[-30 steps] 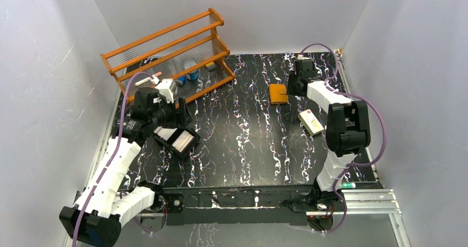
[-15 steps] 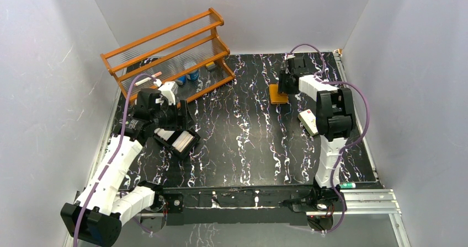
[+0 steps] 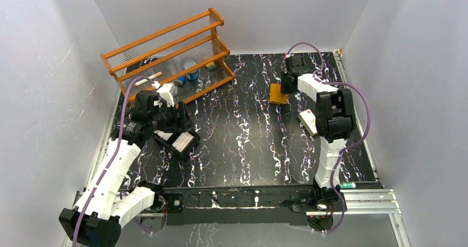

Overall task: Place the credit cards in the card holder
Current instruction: Move the card holder to the center of the board.

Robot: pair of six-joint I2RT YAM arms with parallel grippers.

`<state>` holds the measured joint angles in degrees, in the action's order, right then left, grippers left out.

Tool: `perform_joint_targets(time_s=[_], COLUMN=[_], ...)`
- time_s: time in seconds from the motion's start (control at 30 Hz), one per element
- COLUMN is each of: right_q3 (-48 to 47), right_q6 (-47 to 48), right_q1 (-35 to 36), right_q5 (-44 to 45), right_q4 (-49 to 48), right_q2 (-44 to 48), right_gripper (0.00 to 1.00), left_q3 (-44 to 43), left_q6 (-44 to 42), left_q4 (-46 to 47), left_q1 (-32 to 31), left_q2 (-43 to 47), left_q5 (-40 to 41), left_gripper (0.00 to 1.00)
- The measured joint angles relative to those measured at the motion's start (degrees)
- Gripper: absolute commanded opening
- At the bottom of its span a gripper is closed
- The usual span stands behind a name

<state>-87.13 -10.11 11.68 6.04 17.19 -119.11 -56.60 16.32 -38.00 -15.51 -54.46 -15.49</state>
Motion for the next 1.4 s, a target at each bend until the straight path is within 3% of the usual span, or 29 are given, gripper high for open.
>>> perform_joint_targets(time_s=[0.23,0.4,0.73,1.03,1.4], right_q3=[4.2,10.12,25.81,36.92,39.8], right_q6=[-0.87,-2.62,-8.35,-16.44,-18.23], right_q1=[4.0,10.54,17.97,18.56,14.23], right_q5=[-0.52,-2.95,-14.69,-25.55,-23.21], right_q4=[5.44,6.25,1.7,-5.49,-4.79], right_q2=[6.97,17.9,35.19,42.47,46.18], right_gripper=[0.0,0.0,0.0,0.0,0.0], left_q3=[-0.02,-0.02,-0.02,-0.02,1.03], left_q6=[2.56,4.15,4.55,5.22,5.81], left_q4=[-0.28,-0.26,0.39,2.75,3.69], left_q1=[0.0,0.0,0.0,0.0,-0.63], left_q2=[-0.48,-2.32,-4.63,-7.1,-6.97], left_q5=[-0.35,-1.16,-2.71,-4.92,-3.91], left_gripper=[0.6,0.6,0.59,0.59,0.54])
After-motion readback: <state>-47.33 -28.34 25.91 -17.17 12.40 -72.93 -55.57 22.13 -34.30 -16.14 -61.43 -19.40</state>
